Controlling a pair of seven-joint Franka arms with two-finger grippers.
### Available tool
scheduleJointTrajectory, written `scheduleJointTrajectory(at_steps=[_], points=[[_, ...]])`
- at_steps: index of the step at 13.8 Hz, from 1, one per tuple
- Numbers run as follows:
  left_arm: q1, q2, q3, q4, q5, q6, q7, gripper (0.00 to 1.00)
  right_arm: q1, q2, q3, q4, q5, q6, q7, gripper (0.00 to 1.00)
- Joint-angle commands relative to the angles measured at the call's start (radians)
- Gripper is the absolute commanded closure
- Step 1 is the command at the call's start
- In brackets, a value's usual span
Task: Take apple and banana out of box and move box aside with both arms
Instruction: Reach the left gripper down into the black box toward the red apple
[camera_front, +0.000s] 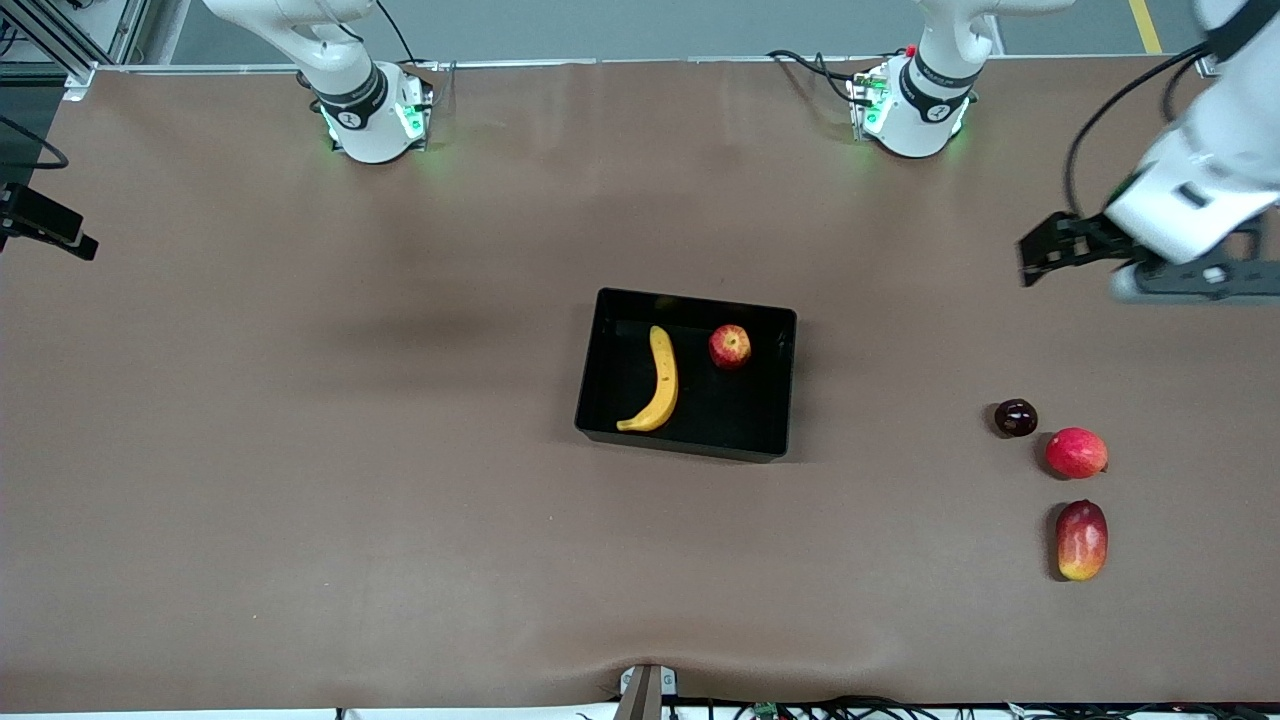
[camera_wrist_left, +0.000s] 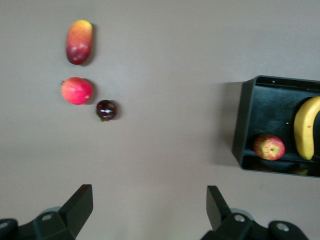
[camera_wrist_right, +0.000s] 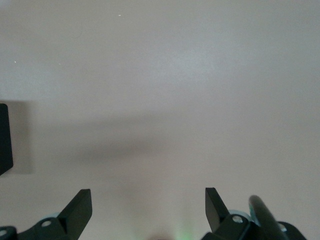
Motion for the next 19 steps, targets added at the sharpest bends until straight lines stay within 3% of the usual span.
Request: scheduleJointTrajectory(at_steps=[1, 5, 7, 13, 19], points=[[-0.065, 0.068, 0.003, 0.036, -0.004, 0.011, -0.101, 0.00, -0.021, 0.003, 0.014, 0.007, 0.008, -0.004, -0.010, 0.00], [-0.190, 0.140, -0.006, 0.028, 0.006, 0.103, -0.237, 0.00, -0.020, 0.003, 0.014, 0.007, 0.007, -0.006, -0.008, 0.00], [-0.275, 0.197, -0.008, 0.020, 0.095, 0.140, -0.326, 0.00, -0.023, 0.003, 0.014, 0.007, 0.007, -0.004, -0.008, 0.00], [-0.442, 0.383, -0.014, 0.022, 0.094, 0.304, -0.665, 0.00, -0.021, 0.003, 0.014, 0.007, 0.007, -0.006, -0.008, 0.00], [-0.479, 0.519, -0.040, 0.013, 0.016, 0.344, -0.707, 0.00, -0.020, 0.003, 0.014, 0.007, 0.007, -0.006, -0.008, 0.00]])
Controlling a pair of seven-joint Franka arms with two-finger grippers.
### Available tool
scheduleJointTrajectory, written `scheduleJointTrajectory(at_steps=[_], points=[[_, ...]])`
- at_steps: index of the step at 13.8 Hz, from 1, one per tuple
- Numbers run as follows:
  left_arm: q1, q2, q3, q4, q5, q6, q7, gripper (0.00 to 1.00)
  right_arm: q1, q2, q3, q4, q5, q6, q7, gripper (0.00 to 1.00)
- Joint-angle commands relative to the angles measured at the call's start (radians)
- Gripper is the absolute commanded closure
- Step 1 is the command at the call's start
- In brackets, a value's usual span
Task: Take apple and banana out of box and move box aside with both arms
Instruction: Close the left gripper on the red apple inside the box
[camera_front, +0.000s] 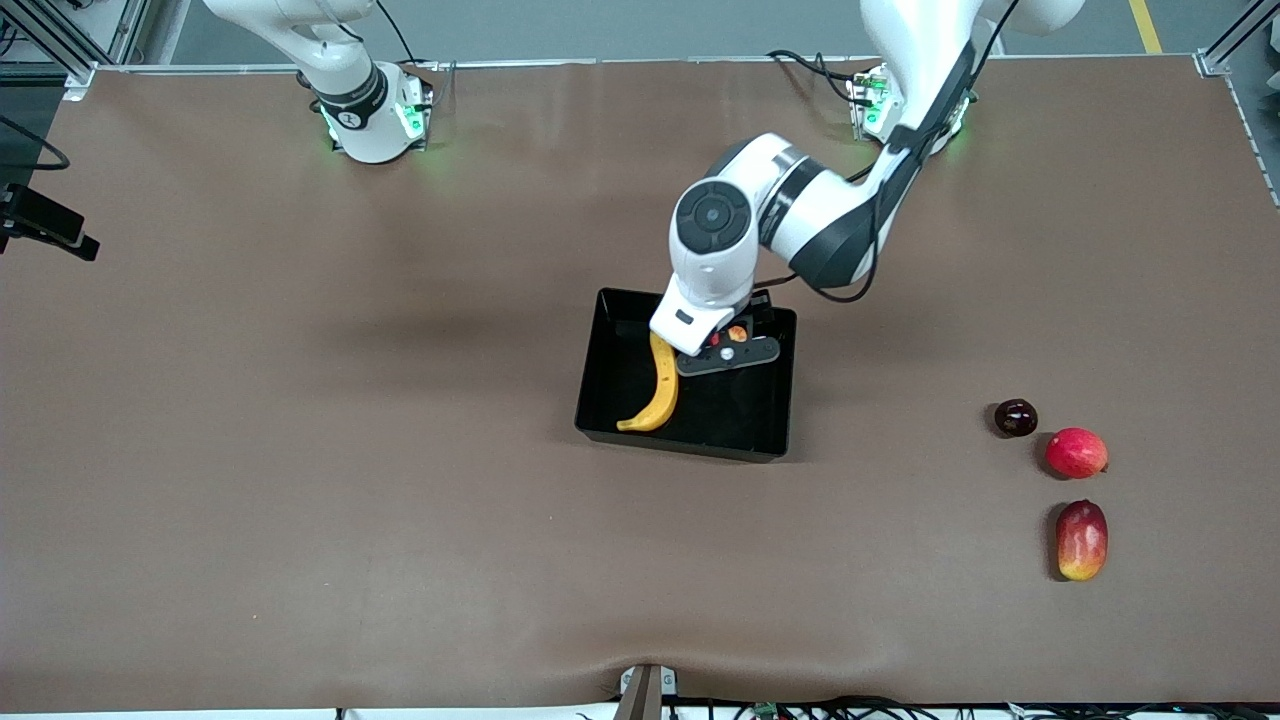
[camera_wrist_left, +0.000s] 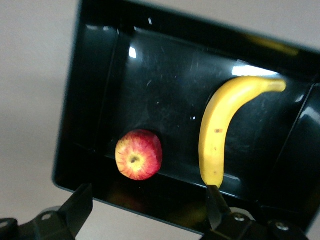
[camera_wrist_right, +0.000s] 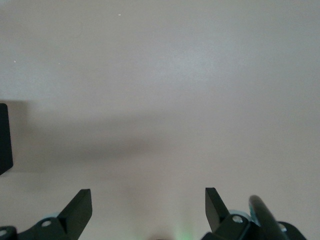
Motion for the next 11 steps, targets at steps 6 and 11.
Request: scheduleJointTrajectory(at_steps=[6, 11], points=[[0.005, 0.124, -0.006, -0.025, -0.007, 0.016, 0.038, 0.00, -0.014, 0.002, 0.014, 0.007, 0.008, -0.004, -0.008, 0.00], [0.005, 0.141, -0.006, -0.058, -0.004, 0.017, 0.053, 0.02, -0.015, 0.002, 0.014, 0.007, 0.008, -0.004, -0.008, 0.00]])
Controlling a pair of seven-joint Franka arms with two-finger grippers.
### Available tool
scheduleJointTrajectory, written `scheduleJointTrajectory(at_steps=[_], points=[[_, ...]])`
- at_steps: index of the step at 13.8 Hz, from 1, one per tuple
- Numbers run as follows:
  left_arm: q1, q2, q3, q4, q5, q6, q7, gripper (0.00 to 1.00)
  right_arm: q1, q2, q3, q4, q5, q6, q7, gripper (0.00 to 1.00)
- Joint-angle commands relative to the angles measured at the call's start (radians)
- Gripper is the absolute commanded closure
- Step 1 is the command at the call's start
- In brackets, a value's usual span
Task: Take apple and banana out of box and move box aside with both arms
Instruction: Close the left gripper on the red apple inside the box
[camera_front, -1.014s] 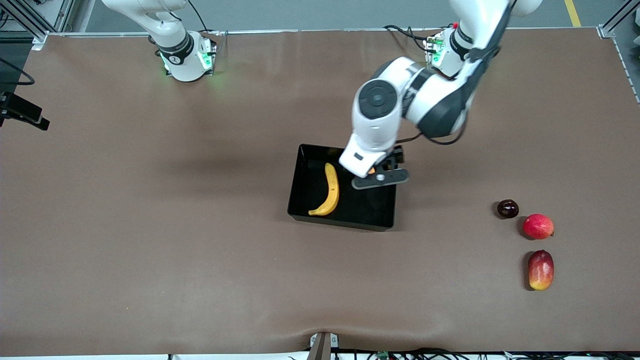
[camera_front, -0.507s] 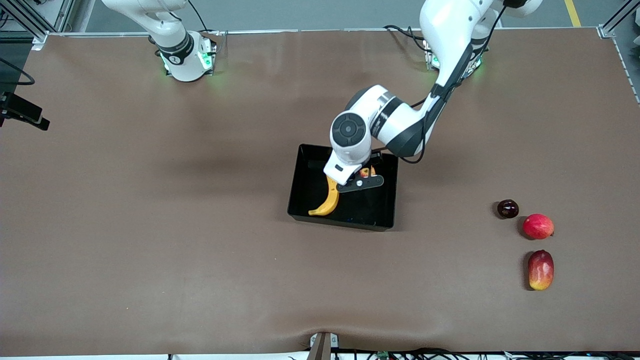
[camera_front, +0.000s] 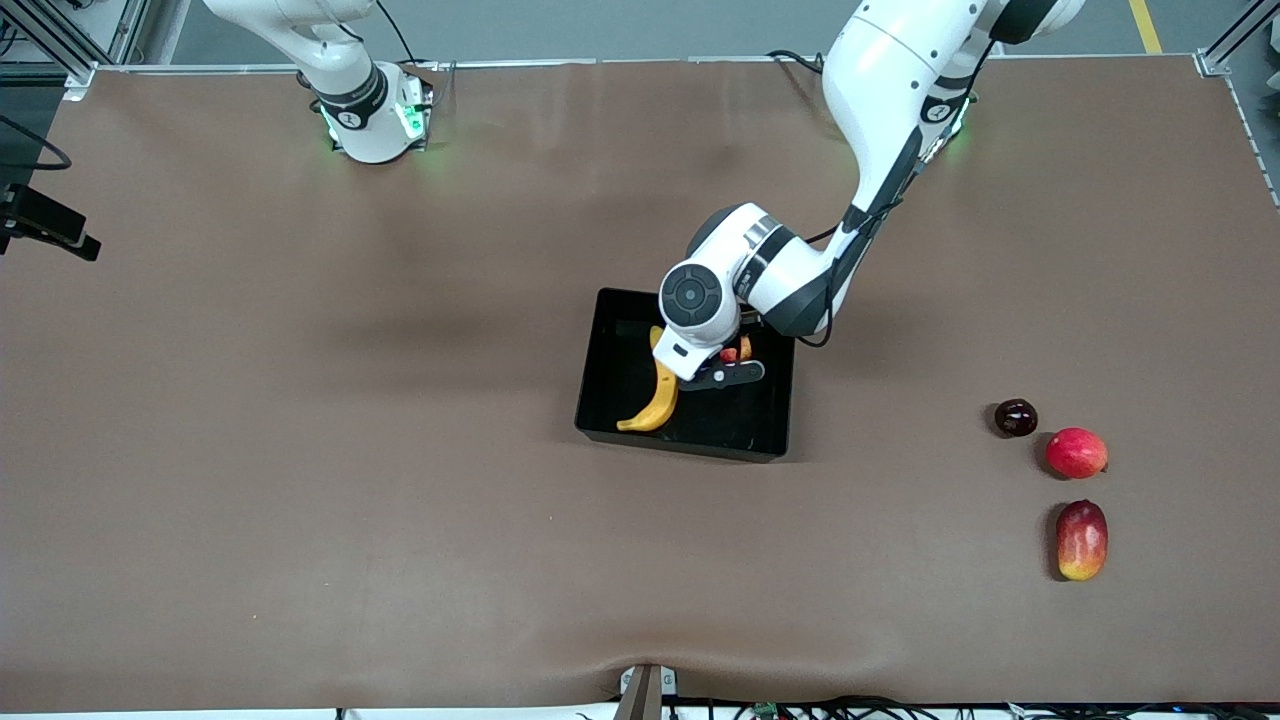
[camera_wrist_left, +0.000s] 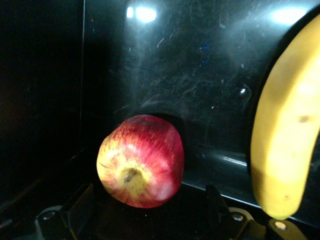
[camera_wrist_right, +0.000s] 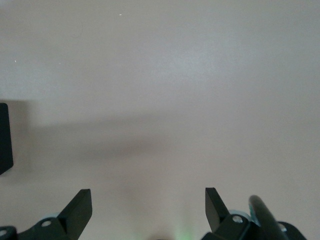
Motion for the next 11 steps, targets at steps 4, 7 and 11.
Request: scheduleJointTrajectory(at_steps=[4, 7, 11], points=[[0.002, 0.001, -0.001, -0.019, 0.022, 0.007, 0.019, 0.47, -0.014, 0.002, 0.011, 0.007, 0.008, -0.004, -0.008, 0.00], [0.007, -0.002, 0.001, -0.010, 0.022, 0.006, 0.019, 1.00, -0.014, 0.002, 0.013, 0.007, 0.008, -0.004, -0.008, 0.00], [0.015, -0.028, 0.002, 0.025, 0.024, -0.003, 0.010, 1.00, -0.009, 0.000, 0.016, 0.009, 0.042, -0.006, -0.008, 0.00]])
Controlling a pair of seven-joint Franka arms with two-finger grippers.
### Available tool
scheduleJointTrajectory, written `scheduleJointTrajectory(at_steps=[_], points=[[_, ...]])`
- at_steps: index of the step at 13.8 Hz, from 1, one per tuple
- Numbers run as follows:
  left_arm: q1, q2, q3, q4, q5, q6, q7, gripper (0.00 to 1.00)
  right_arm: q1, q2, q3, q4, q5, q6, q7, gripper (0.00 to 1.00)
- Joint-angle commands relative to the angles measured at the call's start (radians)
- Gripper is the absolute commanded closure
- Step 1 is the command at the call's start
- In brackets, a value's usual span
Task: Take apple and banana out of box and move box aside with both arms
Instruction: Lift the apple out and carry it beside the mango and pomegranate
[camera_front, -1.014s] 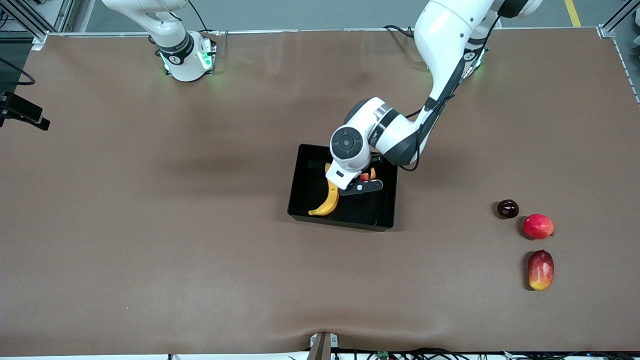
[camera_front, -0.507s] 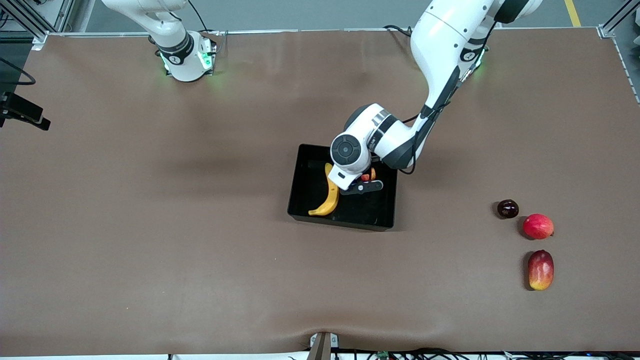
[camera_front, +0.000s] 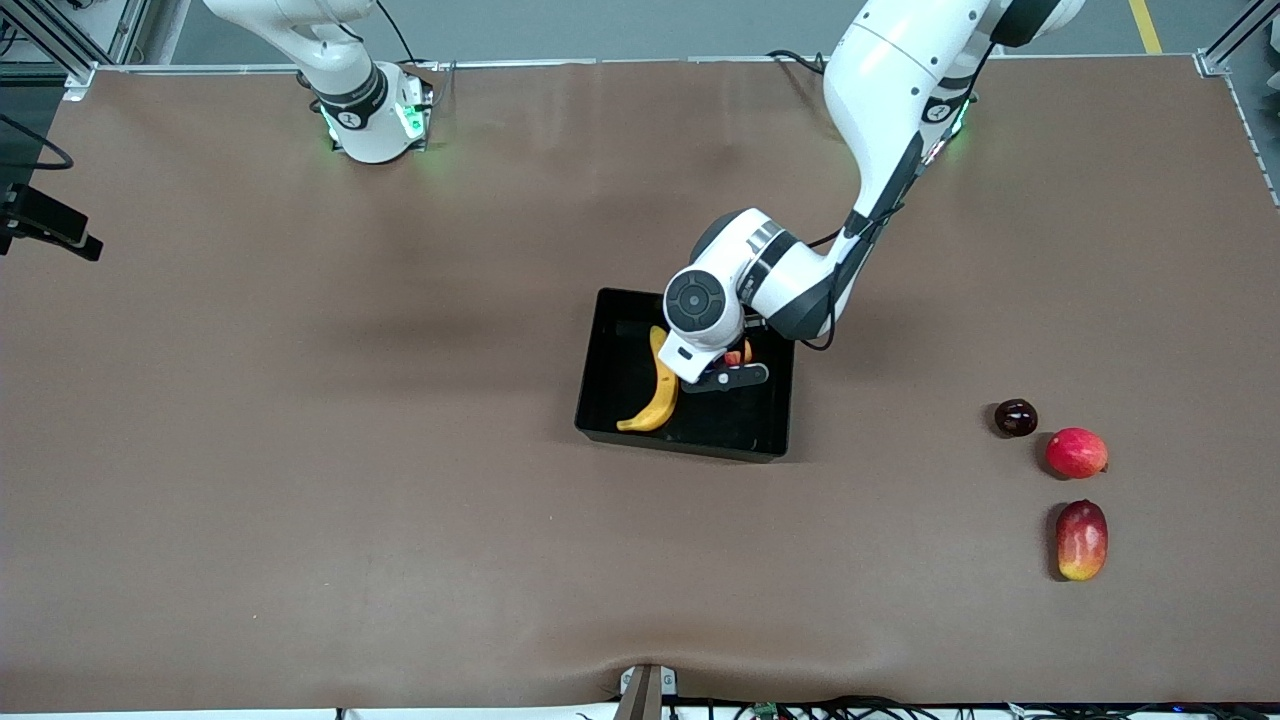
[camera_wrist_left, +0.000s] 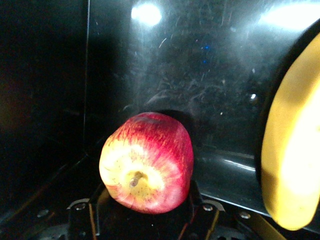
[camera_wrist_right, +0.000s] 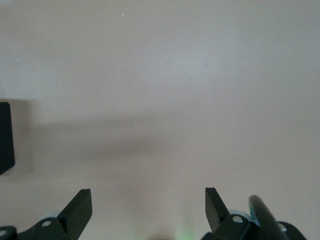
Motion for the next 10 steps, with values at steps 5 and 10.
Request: scheduleJointTrajectory(at_steps=[5, 10], points=[[0.042, -0.157, 0.020, 0.056, 0.017, -0.039, 0.025, 1.00, -0.006, 0.021, 0.010, 0.012, 0.044, 0.012, -0.011, 0.00], [0.267, -0.212, 0.020, 0.068, 0.017, -0.047, 0.322, 1.00, -0.023, 0.068, 0.007, 0.013, 0.045, 0.101, -0.010, 0.00]])
